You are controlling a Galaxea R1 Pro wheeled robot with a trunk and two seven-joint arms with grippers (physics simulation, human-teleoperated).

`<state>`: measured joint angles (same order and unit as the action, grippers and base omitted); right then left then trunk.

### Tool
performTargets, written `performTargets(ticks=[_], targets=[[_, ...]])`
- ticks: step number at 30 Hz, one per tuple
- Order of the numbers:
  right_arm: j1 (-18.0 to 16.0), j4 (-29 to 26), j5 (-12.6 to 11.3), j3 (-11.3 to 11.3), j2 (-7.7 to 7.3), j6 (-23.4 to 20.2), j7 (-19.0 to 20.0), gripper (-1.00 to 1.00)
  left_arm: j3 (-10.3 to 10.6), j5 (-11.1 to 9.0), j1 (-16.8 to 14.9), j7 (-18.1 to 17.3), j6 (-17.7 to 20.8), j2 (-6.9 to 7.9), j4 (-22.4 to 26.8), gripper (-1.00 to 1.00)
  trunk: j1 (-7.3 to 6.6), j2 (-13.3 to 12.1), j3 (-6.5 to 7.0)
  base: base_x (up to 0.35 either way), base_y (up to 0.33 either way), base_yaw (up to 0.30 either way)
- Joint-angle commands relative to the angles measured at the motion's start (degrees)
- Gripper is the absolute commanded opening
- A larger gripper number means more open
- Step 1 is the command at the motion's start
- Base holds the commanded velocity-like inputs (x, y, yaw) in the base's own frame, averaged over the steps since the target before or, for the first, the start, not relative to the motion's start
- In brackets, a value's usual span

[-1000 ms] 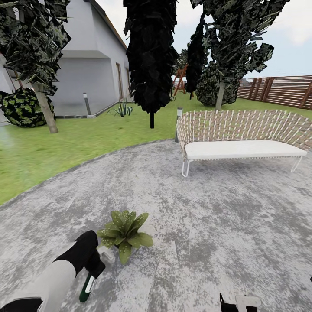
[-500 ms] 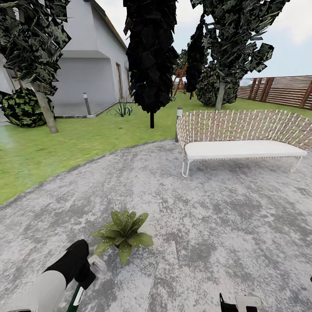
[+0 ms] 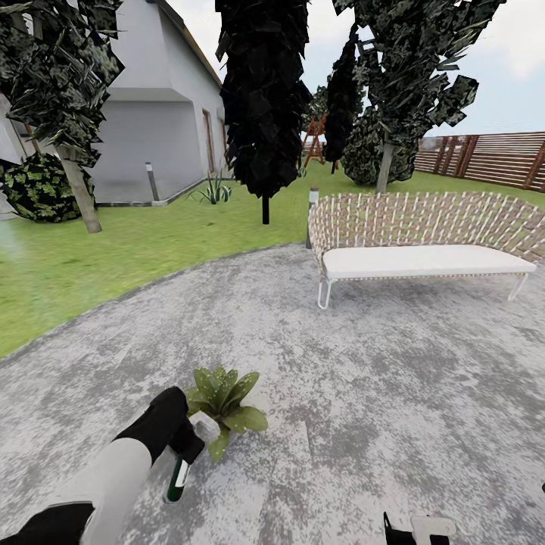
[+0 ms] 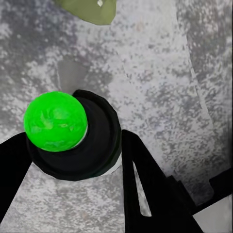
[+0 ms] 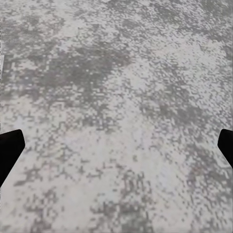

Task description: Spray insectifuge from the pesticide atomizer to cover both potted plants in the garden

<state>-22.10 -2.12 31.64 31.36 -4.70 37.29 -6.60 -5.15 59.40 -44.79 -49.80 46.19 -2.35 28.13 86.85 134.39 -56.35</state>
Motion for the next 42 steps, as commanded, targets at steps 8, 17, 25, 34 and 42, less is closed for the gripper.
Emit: performTargets(ticks=[8,17,25,34,42], targets=[[-0.05,0.1,0.62,0.19,0.03,0.15,-0.43,1.0,7.58,2.24,-3.84,-10.07,4.04,-1.28,0.19,-1.0,-0.01,0.02,-0.06,0.0,0.0,0.0],[-0.05,0.06,0.62,0.2,0.02,0.15,-0.43,1.0,9.04,2.3,-7.45,-10.97,4.7,-1.83,0.17,-1.0,-0.01,0.02,-0.06,0.0,0.0,0.0],[-0.05,0.02,0.62,0.2,0.0,0.15,-0.43,1.0,9.52,2.22,-8.9,-11.08,4.63,-1.02,-0.09,-1.0,-0.01,0.02,-0.06,0.0,0.0,0.0],[-0.05,0.04,0.62,0.21,0.02,0.17,-0.43,1.0,13.61,2.18,-8.08,-15.31,3.84,1.21,-0.93,-1.0,-0.01,0.02,-0.06,0.0,0.0,0.0],[-0.05,0.07,0.62,0.19,0.03,0.16,-0.43,1.0,20.4,2.39,-8.59,-22.55,3.84,3.79,0.11,-1.0,-0.01,0.02,-0.06,0.0,0.069,0.0]])
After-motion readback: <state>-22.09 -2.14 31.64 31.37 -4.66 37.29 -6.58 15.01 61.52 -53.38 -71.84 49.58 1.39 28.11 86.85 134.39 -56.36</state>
